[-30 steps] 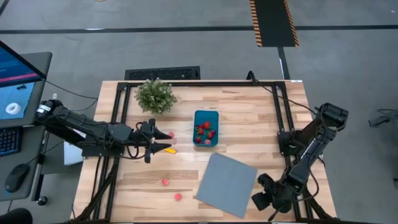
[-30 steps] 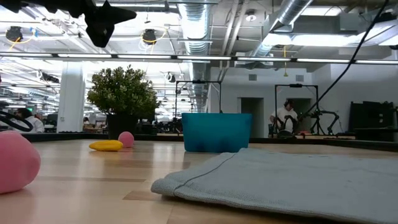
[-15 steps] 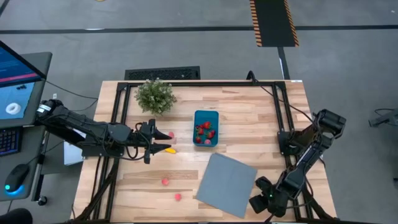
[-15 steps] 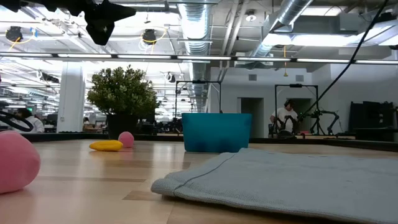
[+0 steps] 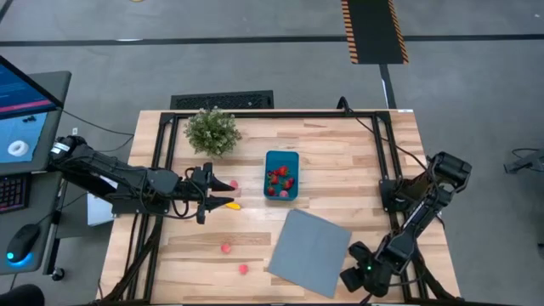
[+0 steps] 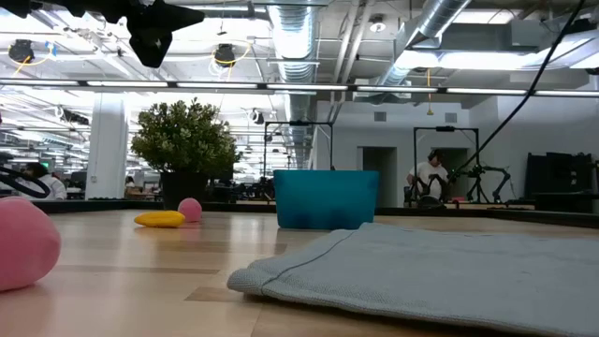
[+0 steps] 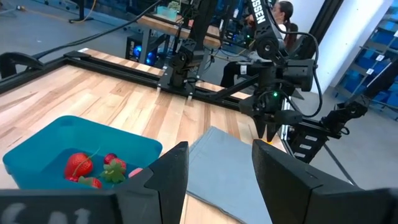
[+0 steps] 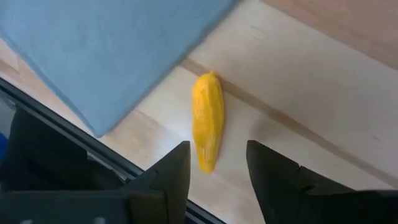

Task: Pick and placing Produce into tupperware
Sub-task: Put the corn into the blue bin

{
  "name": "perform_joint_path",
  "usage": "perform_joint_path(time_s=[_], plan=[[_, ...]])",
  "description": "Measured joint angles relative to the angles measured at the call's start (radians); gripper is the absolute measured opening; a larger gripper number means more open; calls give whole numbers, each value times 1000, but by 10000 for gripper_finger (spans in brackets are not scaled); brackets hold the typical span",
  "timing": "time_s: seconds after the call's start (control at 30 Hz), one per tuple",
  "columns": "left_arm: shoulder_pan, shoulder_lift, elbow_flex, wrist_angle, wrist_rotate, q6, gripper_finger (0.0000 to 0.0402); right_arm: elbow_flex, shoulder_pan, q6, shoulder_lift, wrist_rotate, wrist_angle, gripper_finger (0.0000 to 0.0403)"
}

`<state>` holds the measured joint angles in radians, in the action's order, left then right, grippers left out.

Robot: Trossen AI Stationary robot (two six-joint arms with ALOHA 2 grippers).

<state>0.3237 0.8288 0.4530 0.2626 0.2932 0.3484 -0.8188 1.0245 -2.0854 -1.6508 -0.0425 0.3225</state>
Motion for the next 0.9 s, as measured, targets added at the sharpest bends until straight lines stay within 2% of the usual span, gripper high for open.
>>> perform_joint_path(time_s=[0.37, 0.73, 0.9], plan=[[0, 0, 0, -1, -18, -1, 167, 0, -55, 78, -6, 15, 0, 150], [1, 0, 0, -1, -29, -1, 167, -3, -85, 156, -55, 116, -24, 95], [1, 0, 0, -1, -28, -4, 167, -41, -91, 208, -57, 106, 31, 68]])
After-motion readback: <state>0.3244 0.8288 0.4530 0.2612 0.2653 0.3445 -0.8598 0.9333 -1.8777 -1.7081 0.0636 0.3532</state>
